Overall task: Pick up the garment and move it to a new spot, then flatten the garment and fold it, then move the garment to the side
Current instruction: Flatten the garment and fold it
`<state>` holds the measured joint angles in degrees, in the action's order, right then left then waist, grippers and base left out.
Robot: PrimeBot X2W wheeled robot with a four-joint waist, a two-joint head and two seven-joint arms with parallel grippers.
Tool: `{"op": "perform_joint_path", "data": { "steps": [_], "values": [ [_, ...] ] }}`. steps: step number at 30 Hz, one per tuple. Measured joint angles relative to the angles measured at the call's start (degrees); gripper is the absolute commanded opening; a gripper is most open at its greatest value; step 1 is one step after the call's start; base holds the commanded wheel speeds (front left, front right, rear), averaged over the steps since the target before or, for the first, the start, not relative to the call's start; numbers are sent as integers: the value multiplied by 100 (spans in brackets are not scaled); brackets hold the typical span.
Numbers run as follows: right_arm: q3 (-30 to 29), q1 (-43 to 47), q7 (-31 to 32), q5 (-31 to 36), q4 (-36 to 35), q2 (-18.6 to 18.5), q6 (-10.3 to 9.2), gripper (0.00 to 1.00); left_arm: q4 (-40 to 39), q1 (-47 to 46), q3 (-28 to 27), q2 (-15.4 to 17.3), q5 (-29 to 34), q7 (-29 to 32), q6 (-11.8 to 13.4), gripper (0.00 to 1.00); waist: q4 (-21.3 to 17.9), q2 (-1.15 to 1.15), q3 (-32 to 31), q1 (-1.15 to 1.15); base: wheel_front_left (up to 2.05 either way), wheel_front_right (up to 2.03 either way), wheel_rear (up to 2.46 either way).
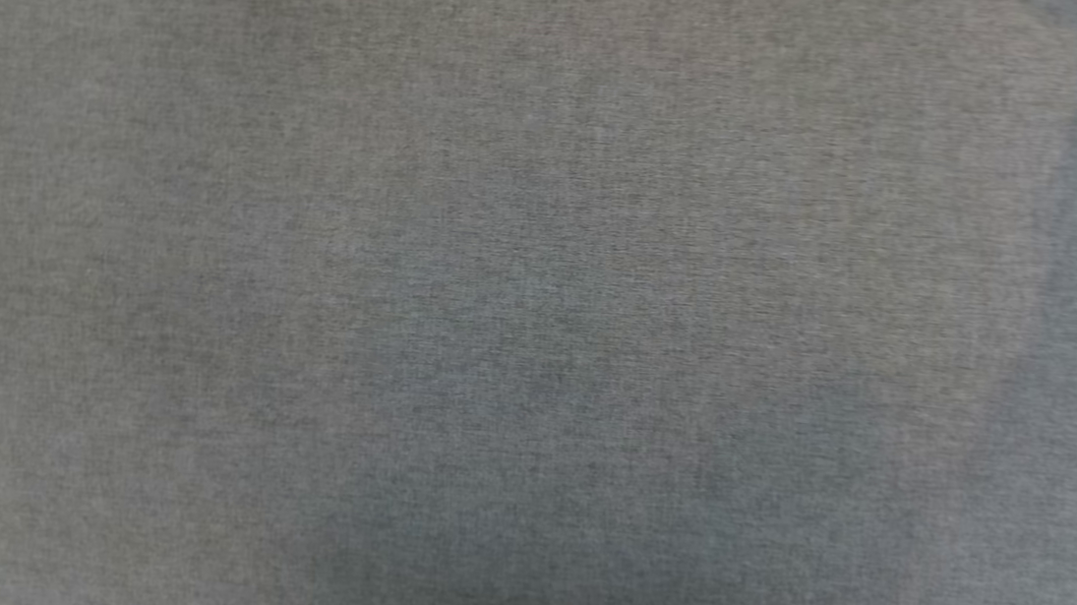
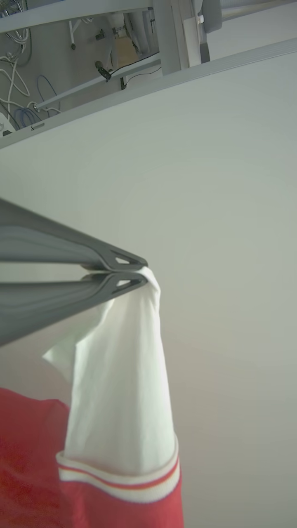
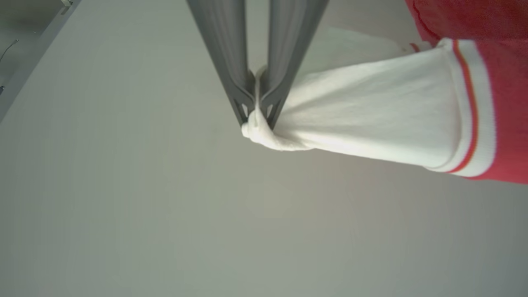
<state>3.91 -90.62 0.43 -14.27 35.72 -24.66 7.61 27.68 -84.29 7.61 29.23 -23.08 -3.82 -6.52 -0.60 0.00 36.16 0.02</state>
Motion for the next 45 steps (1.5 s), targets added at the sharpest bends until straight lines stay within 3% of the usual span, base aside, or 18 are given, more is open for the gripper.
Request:
{"op": "perform_joint_path", "data": {
  "steps": [7, 14, 21, 31, 45],
  "values": [
    [194, 612, -359, -320, 354, -18, 0, 0, 356, 646, 149, -225, -183, -589, -37, 0, 214, 0, 33, 0, 0, 0, 0],
    [468, 1801, -497, -840, 441, -211, -1, 0, 346, 2114, 293, -482, -514, -772, -69, 0, 257, 0, -275, -1, 0, 0, 0],
    [925, 3354, -83, -1511, 398, -468, 0, 0, 331, 3755, 346, -742, -825, -698, -45, 0, 262, 0, -860, -2, 0, 0, 0],
    [1061, 4998, 572, -2172, 192, -679, 1, 0, 49, 5346, 524, -644, -1139, 214, -5, 0, 244, 0, -1862, -2, 0, 0, 0],
    [866, 6572, 1591, -2637, -305, -867, 41, 0, -1187, 7059, 728, -107, -1546, 1895, 210, 0, 126, 0, -2937, -2, 0, 0, 0]
  ]
}}
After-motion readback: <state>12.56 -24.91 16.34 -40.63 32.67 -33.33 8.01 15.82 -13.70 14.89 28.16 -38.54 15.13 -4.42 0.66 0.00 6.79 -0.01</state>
